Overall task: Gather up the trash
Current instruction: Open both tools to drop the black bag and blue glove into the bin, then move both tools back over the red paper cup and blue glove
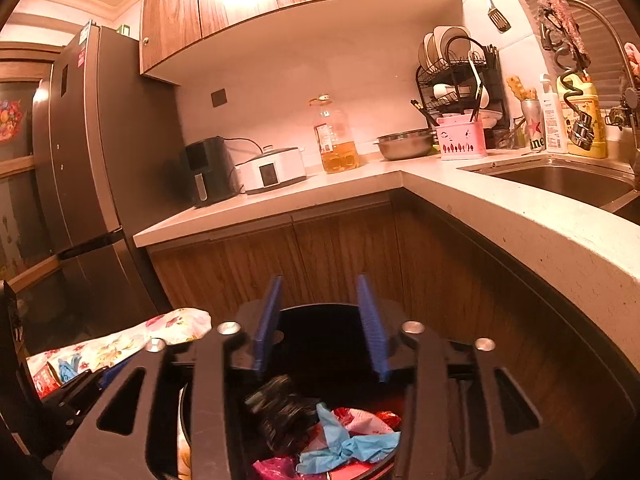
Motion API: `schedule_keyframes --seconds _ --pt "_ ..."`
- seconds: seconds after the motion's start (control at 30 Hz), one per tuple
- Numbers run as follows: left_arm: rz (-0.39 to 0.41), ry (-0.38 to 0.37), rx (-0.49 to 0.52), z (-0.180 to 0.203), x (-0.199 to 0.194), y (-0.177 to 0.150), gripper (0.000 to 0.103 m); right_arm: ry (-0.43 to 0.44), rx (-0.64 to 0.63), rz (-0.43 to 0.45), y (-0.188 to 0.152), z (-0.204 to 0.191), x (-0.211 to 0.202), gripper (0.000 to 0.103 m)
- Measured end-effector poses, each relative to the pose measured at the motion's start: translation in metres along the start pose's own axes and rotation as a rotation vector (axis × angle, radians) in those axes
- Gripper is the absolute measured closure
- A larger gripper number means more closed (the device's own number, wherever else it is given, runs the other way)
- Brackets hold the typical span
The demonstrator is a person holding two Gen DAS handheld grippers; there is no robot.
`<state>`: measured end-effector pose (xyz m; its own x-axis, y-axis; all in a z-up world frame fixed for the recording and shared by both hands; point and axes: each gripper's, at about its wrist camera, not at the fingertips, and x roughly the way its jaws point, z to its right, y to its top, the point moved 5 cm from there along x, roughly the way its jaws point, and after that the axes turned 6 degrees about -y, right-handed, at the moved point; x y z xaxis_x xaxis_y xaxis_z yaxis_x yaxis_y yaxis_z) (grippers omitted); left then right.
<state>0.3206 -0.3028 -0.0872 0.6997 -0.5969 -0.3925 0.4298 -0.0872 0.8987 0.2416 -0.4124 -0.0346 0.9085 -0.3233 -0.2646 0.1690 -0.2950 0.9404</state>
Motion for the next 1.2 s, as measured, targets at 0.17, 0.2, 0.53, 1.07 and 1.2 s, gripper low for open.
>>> schedule_keyframes --seconds 0.17,0.2,0.53,1.07,1.2 --pt "0.008 0.028 0.005 -0.004 -0.01 -0.002 0.023 -0.002 -0.002 0.002 -0.001 -0.002 -0.004 0.042" --pt "0.011 0.031 0.007 -0.005 -0.013 -0.002 0.022 -0.002 0.001 0.008 0.0 -0.002 -0.006 0.038" --pt "0.049 0.125 0.004 -0.024 -0.053 -0.006 0.007 0.011 0.0 0.02 -0.004 -0.012 -0.026 0.02" --pt "0.092 0.35 -0.054 -0.119 -0.147 -0.031 0.006 0.142 -0.06 -0.002 -0.029 -0.09 -0.056 0.017" --pt "0.098 0.422 -0.069 -0.153 -0.169 -0.037 0.006 0.183 -0.07 -0.011 -0.035 -0.113 -0.058 0.017"
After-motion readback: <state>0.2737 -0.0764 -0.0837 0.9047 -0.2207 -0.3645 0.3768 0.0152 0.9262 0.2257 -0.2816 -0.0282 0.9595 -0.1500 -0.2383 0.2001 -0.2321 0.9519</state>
